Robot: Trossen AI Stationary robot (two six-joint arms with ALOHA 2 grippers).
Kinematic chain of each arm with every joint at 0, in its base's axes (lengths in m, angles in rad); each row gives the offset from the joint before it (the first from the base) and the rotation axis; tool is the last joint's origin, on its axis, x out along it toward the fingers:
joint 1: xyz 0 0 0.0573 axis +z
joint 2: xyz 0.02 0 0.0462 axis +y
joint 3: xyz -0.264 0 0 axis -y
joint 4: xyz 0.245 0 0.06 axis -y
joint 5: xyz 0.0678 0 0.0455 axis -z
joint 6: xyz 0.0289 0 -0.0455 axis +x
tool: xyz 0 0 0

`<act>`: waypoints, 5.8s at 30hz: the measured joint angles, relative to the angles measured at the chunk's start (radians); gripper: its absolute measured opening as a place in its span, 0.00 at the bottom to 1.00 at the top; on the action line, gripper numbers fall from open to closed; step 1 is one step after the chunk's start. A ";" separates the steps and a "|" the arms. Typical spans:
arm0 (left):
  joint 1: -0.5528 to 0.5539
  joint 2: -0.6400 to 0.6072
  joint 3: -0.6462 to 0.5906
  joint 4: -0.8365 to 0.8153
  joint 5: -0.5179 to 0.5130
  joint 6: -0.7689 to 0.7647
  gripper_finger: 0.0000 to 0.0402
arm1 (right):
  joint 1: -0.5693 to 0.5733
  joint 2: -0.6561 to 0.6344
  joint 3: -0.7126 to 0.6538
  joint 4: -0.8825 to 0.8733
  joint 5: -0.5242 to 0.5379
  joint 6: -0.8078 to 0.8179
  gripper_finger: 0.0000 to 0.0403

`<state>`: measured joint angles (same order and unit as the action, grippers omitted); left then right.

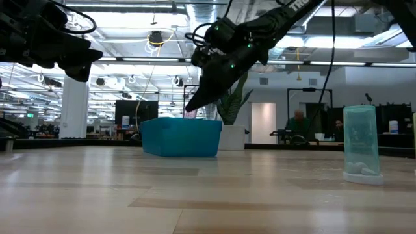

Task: Pick and place pill bottles into a basket
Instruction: Put the pink medicine bottle into the blue bin, then put the blue medicine bottle into the blue bin, then put the yellow medicine bottle into the blue bin

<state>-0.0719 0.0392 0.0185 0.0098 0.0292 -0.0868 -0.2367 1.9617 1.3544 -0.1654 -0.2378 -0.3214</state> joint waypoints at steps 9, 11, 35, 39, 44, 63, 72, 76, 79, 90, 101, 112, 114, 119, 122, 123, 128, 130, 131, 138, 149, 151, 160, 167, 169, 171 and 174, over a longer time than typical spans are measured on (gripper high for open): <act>0.000 0.000 0.000 0.000 -0.003 0.000 0.35 | -0.023 0.051 0.002 0.029 -0.051 0.026 0.24; 0.000 0.000 0.000 0.000 -0.003 0.000 0.35 | -0.023 0.052 0.000 0.024 -0.047 0.038 0.24; 0.000 0.000 0.000 -0.001 -0.011 0.000 0.35 | 0.041 -0.089 0.205 -0.327 -0.024 0.017 0.51; 0.000 0.000 0.000 -0.002 -0.013 0.000 0.35 | 0.105 -0.224 0.138 -0.503 -0.030 0.098 0.50; 0.000 0.000 0.000 -0.002 -0.015 0.000 0.35 | 0.227 -0.405 -0.169 -0.348 0.012 0.400 0.48; 0.000 0.000 0.000 -0.002 -0.015 0.000 0.35 | 0.764 -0.380 -0.332 -0.275 0.415 0.973 0.42; 0.000 0.000 0.000 -0.002 -0.015 0.000 0.35 | 0.841 -0.320 -0.329 -0.257 0.426 1.066 0.53; 0.000 0.000 0.000 -0.002 -0.015 0.000 0.35 | 0.849 -0.281 -0.330 -0.249 0.423 1.061 0.56; 0.000 0.000 0.000 -0.002 -0.015 0.000 0.35 | 0.844 -0.258 -0.330 -0.248 0.420 1.053 0.56; 0.000 0.000 0.000 -0.002 -0.015 0.000 0.35 | 0.828 -0.239 -0.330 -0.241 0.370 1.047 0.35; 0.000 0.000 0.000 -0.002 -0.015 0.000 0.35 | 0.782 -0.248 -0.319 -0.266 0.355 0.949 0.22; 0.000 0.000 0.000 -0.001 -0.014 0.000 0.35 | 0.491 -0.327 -0.099 -0.365 0.337 0.428 0.20; 0.000 -0.001 0.000 -0.002 -0.014 0.000 0.35 | 0.420 -0.326 -0.049 -0.354 0.304 0.335 0.20; 0.000 0.000 0.000 -0.002 -0.014 0.000 0.35 | 0.248 -0.293 0.037 -0.338 0.201 0.197 0.23; 0.000 0.002 0.000 -0.003 -0.014 0.000 0.35 | 0.169 -0.283 0.039 -0.345 0.154 0.166 0.22; 0.000 0.001 0.000 -0.003 -0.014 0.000 0.35 | 0.149 -0.283 0.035 -0.323 0.146 0.163 0.22; 0.000 0.001 0.000 -0.003 -0.014 0.000 0.35 | 0.090 -0.222 0.022 -0.312 0.090 0.164 0.23; 0.000 0.001 0.000 -0.003 -0.014 0.000 0.35 | 0.088 -0.182 0.024 -0.312 0.075 0.164 0.23; 0.000 0.001 0.000 -0.003 -0.014 0.000 0.35 | 0.088 -0.162 0.024 -0.316 0.066 0.164 0.23; 0.000 0.001 0.000 -0.003 -0.015 0.000 0.35 | 0.095 -0.067 0.024 -0.309 0.022 0.156 0.23; 0.000 0.001 0.000 -0.003 -0.015 0.000 0.35 | 0.094 -0.024 0.024 -0.290 0.023 0.155 0.34; 0.000 0.001 0.000 -0.003 -0.015 0.000 0.35 | 0.090 -0.030 0.024 -0.294 0.024 0.156 0.39; 0.000 0.001 0.000 -0.003 -0.015 0.000 0.35 | 0.143 -0.094 0.085 -0.524 0.046 0.169 0.55; 0.000 0.002 0.000 -0.003 -0.016 0.000 0.35 | 0.393 -0.350 0.030 -0.732 0.201 0.477 0.51; 0.000 0.002 0.000 -0.003 -0.016 0.000 0.35 | 0.485 -0.412 -0.021 -0.755 0.297 0.619 0.49; 0.000 0.002 0.000 -0.003 -0.016 0.000 0.35 | 0.570 -0.462 -0.081 -0.753 0.353 0.767 0.47; 0.000 0.002 0.000 -0.003 -0.016 0.000 0.35 | 0.678 -0.494 -0.159 -0.729 0.421 0.975 0.46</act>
<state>-0.0719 0.0410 0.0189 0.0071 0.0128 -0.0868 0.4418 1.4680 1.1959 -0.8942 0.1831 0.6533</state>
